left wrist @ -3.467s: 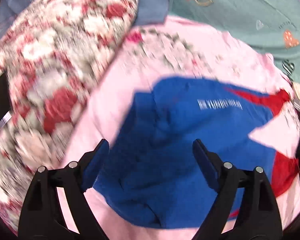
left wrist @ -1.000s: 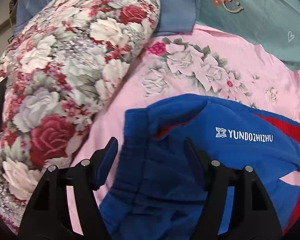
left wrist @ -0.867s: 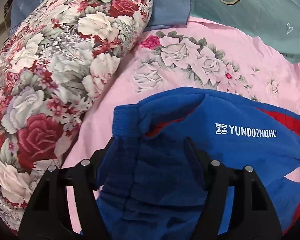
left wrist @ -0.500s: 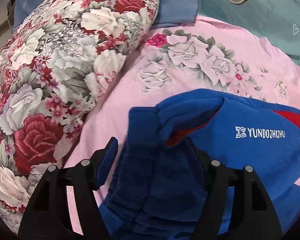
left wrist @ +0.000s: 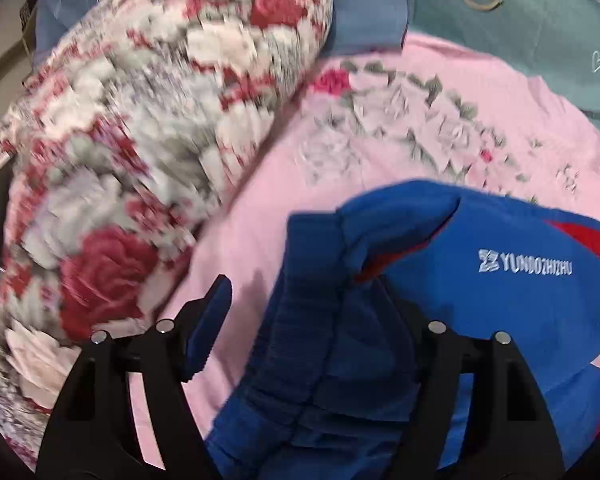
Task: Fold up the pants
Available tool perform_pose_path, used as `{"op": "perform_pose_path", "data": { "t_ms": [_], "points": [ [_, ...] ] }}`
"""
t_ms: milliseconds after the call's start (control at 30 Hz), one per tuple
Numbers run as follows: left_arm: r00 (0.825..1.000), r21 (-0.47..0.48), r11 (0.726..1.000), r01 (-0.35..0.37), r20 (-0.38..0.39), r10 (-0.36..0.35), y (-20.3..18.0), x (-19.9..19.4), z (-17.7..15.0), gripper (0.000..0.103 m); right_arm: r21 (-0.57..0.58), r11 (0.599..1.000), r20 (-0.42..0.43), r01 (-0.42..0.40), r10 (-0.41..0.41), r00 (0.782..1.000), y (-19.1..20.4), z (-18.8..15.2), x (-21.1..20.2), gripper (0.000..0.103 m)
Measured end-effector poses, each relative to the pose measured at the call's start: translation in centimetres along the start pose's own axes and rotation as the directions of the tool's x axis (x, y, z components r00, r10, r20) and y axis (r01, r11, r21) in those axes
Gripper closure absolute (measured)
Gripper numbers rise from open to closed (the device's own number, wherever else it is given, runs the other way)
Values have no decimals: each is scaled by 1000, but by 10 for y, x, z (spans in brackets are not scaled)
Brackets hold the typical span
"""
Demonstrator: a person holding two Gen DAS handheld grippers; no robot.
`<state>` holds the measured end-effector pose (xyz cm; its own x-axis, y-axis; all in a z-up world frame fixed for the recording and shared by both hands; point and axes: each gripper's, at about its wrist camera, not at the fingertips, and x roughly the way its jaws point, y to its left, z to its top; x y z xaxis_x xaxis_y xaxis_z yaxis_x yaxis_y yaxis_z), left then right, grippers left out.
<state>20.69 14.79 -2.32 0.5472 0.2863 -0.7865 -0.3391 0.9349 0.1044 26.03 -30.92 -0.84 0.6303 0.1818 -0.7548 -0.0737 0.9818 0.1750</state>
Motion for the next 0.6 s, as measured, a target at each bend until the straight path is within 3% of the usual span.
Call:
{"op": "perform_pose_path", "data": {
  "t_ms": [100, 200, 233, 333, 467, 533, 600],
  "points": [
    [998, -5, 999, -34, 55, 35, 0, -14, 8, 19, -97, 981, -72, -171, 164, 984, 68, 0, 18, 58],
    [999, -50, 998, 39, 3, -39, -2, -13, 11, 19, -130, 937, -196, -323, 295, 935, 130, -5, 57, 58],
    [997, -64, 995, 75, -28, -77, -5, -11, 9, 19, -150, 928, -236, -341, 302, 924, 154, -10, 66, 58],
    [987, -76, 987, 144, -65, -149, -15, -7, 0, 19, -235, 923, -296, -303, 229, 927, 193, -15, 104, 58],
    [988, -38, 989, 141, -57, -143, -26, 1, -11, 19, -209, 950, -204, -232, 189, 960, 190, 10, 129, 67],
    [988, -53, 990, 133, -70, -137, -26, 11, -10, 19, -158, 965, -158, -210, 185, 970, 183, 27, 141, 74],
    [986, -77, 988, 136, -85, -142, -24, 19, -9, 19, -151, 974, -105, -170, 155, 982, 183, 34, 144, 73]
  ]
}}
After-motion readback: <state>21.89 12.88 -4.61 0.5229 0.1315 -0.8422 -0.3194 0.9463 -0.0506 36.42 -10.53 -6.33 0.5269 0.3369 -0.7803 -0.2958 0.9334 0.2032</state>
